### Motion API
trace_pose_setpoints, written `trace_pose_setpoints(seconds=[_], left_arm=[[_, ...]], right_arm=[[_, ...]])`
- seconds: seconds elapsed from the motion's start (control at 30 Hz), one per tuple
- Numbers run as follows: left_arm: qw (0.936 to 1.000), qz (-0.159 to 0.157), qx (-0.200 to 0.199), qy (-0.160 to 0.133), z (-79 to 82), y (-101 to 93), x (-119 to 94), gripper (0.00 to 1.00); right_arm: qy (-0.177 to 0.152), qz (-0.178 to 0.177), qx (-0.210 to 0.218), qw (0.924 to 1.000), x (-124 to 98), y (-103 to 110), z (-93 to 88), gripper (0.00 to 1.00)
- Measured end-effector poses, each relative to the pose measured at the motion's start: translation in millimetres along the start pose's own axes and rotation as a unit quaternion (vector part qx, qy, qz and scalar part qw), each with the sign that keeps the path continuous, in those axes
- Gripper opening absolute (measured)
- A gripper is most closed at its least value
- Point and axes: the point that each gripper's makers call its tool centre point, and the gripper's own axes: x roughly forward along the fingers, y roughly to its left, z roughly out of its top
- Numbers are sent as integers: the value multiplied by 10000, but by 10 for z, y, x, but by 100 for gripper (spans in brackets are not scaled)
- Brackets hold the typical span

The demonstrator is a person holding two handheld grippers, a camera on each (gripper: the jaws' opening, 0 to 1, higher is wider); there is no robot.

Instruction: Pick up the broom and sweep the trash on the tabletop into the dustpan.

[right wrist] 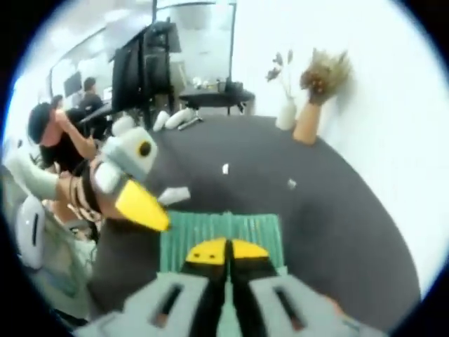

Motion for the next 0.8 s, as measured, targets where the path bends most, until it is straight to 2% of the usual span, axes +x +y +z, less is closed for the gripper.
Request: trace_pose_setpoints(seconds=[0.13,0.27,0.33,0.4,0.47,0.63,0.8], left_arm=[[9999,92,-114,-82,-18,36,66,43],[9992,213,-258,-217,-23,119,95,34],[9987,300,-289,-309,-15,173,87,28],[9985,390,-170,-339,-17,217,74,14],[9985,388,-112,-363,-15,231,67,6],[9988,226,-182,-393,-35,197,64,3],[9991,103,50,-417,-39,154,68,2]], right_arm=[[17,-42,0,10000,-5,-12,-1,0],[-14,-8,15,10000,5,24,-19,1],[-24,-20,40,10000,7,10,-19,1],[-1,5,8,10000,9,11,-32,1],[-6,23,-16,10000,15,33,-43,1],[33,18,-66,10000,32,52,-79,1],[-5,21,-79,10000,9,42,-80,1]])
